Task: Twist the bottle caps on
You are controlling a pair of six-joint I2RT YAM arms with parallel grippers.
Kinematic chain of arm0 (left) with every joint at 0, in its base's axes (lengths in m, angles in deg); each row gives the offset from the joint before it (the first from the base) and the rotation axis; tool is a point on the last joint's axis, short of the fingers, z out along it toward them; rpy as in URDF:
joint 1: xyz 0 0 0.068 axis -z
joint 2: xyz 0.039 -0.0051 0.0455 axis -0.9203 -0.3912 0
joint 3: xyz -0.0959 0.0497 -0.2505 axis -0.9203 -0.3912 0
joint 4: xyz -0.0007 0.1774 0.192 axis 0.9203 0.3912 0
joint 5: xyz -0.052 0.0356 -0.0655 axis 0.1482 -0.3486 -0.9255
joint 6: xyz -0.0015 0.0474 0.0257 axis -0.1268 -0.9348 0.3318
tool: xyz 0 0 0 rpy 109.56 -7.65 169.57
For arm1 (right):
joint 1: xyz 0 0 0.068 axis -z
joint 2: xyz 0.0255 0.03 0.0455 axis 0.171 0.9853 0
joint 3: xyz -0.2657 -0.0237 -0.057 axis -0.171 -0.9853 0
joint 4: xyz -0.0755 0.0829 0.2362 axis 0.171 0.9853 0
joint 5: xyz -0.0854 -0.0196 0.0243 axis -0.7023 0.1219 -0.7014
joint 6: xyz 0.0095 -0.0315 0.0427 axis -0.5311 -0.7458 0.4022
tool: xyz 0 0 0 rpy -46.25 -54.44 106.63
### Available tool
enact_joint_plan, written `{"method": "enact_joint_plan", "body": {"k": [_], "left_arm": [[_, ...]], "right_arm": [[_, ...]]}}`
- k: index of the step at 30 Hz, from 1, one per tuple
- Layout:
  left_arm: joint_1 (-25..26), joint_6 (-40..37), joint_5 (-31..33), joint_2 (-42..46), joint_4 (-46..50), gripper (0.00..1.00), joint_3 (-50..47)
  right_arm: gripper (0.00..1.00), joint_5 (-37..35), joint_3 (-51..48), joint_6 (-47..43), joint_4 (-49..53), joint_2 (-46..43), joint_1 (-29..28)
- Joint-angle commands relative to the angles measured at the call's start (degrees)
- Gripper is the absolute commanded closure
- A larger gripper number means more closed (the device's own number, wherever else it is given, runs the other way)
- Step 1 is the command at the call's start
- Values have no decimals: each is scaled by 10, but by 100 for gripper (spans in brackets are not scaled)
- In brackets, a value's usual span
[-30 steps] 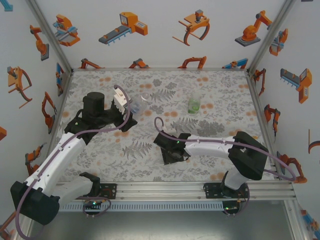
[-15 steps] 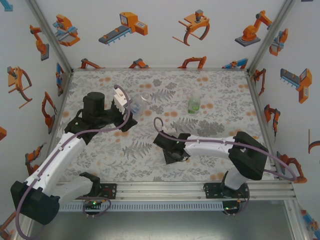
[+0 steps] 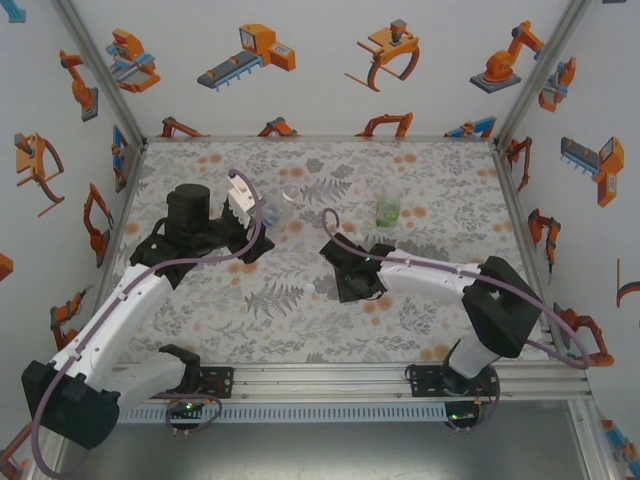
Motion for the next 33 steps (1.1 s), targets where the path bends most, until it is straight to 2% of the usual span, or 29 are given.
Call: {"method": "enact_joint_plan", "body": {"k": [1,5,16,25,33], "left_arm": [[-2,0,6,2,8,99,16],[-2,-1,9,3,7,99,16],[-1,0,7,2,7,99,15],[-2,0,11,2,6,99,15],[-2,0,10,1,7,99,15]], "right_arm": [[70,20,33,-48,-2,20,34],[69,45,54,-73,-9,46,63],[67,62,52,-84,-10,74,71],[57,63,71,-88,9,58,70],[57,72,86,-86,19,40,70]]}}
